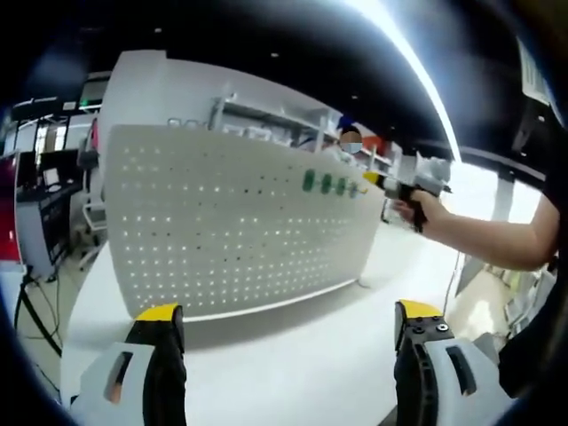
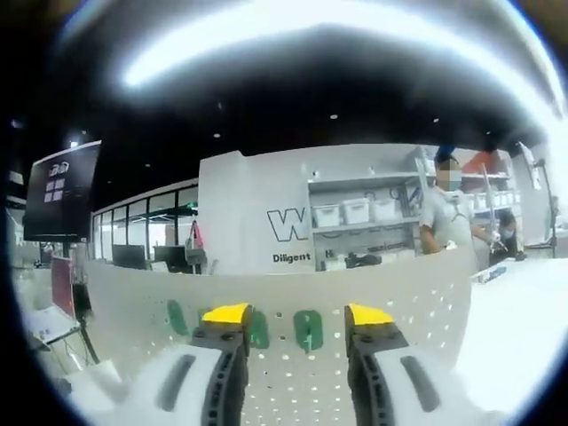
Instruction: Insert the hook assembly into the mounting plate slot until the hook locks in place.
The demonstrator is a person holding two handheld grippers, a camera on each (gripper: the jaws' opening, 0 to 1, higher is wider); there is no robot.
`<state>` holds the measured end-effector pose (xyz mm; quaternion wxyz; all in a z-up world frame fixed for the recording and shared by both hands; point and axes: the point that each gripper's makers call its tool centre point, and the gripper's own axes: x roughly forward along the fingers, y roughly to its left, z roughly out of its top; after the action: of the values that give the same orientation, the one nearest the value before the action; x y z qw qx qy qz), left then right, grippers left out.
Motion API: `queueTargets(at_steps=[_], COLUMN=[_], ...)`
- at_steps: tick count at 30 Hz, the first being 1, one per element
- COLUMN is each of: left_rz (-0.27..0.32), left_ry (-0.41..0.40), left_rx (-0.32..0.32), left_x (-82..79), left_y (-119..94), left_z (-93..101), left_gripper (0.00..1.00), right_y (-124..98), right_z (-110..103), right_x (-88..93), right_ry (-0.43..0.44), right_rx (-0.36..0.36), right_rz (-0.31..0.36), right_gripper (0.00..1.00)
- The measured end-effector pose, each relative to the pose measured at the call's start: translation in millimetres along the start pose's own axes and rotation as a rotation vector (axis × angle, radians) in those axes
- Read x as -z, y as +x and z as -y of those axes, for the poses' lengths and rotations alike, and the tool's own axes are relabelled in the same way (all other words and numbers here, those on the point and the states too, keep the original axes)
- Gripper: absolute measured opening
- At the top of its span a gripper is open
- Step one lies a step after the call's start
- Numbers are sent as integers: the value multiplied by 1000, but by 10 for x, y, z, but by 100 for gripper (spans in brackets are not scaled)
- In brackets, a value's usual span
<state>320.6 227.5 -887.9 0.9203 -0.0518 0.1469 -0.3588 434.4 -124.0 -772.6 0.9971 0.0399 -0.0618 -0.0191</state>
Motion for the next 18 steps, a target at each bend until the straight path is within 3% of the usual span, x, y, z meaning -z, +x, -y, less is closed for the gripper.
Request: queueTargets(at_steps=[5,18], left_rz=[1,-6], left_ry=[3,10], left_rx=[5,6], left_x=[-3,34], left_y=[-9,-42], left_z=[28,62], left_gripper=[100,100], right_y=[-187,-646], right_z=[-78,-278], right_x=[78,438], right_ry=[-10,-31], right_rx=[-27,-75], right_rz=[-44,-153], right_gripper=[60,85])
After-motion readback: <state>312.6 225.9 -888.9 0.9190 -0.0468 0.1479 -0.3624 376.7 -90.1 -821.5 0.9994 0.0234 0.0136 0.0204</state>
